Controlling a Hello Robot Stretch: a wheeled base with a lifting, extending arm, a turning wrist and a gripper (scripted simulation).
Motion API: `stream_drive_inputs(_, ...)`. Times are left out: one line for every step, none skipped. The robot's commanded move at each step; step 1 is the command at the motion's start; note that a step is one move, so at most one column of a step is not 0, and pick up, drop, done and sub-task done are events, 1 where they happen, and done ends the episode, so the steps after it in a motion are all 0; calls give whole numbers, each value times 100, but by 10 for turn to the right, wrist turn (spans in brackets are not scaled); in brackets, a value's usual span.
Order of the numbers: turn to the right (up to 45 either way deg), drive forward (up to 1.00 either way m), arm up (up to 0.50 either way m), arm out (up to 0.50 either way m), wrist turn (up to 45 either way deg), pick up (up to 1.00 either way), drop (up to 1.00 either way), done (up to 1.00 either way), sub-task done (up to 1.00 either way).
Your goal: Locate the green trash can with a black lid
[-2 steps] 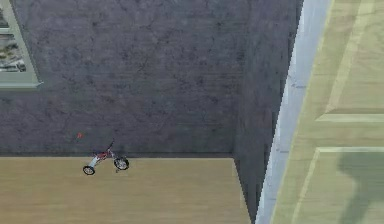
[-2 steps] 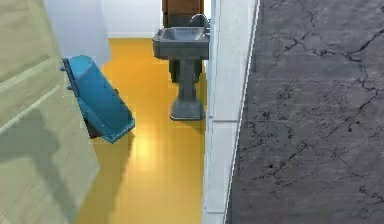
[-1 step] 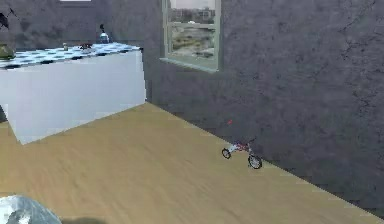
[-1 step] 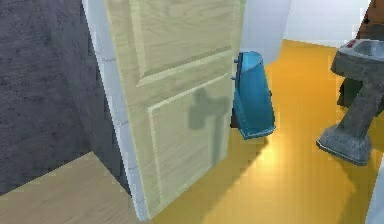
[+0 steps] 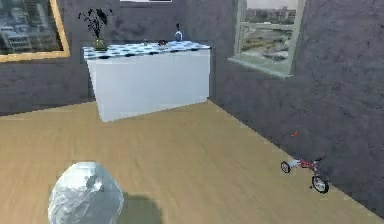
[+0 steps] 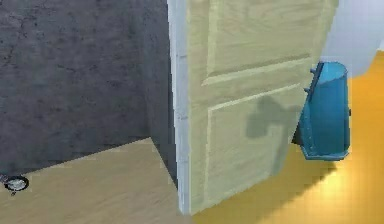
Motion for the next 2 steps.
stream_drive_inputs(0, 30, 0, 0, 0, 0, 0, 0, 0)
stream_drive_inputs(450, 0, 0, 0, 0, 0, 0, 0, 0)
